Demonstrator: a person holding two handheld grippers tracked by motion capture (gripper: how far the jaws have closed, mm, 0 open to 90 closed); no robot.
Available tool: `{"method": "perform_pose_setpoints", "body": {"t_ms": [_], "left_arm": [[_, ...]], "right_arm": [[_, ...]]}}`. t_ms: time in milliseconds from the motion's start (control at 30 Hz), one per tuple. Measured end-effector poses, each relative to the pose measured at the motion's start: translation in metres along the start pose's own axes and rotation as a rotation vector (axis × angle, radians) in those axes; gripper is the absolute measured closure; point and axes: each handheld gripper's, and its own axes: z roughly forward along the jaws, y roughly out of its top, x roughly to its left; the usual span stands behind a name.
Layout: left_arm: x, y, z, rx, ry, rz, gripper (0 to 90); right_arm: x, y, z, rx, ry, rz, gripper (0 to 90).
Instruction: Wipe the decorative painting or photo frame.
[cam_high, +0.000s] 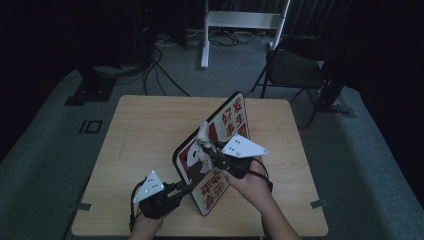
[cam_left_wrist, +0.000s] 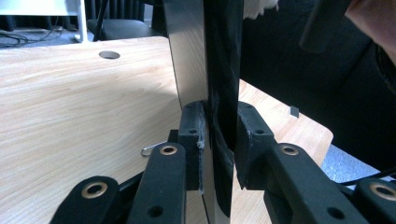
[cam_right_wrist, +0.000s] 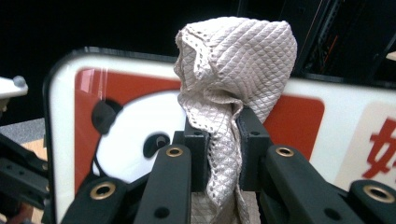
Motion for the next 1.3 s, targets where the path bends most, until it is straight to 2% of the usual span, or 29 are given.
{"method": "perform_pose_setpoints", "body": {"t_ms": [633,1300], "left_arm": [[0.0,0.0,0.0,-0.002,-0.001,-0.005,75.6],[-0.001,0.0,0.0,-0.002,-0.003,-0.004,75.6]], "right_arm": [[-0.001,-0.05,-0.004,0.086,-0.005,0.058,77.7],[0.001,-0.094,-0.007,0.179,-0.019,0.096,77.7]]}}
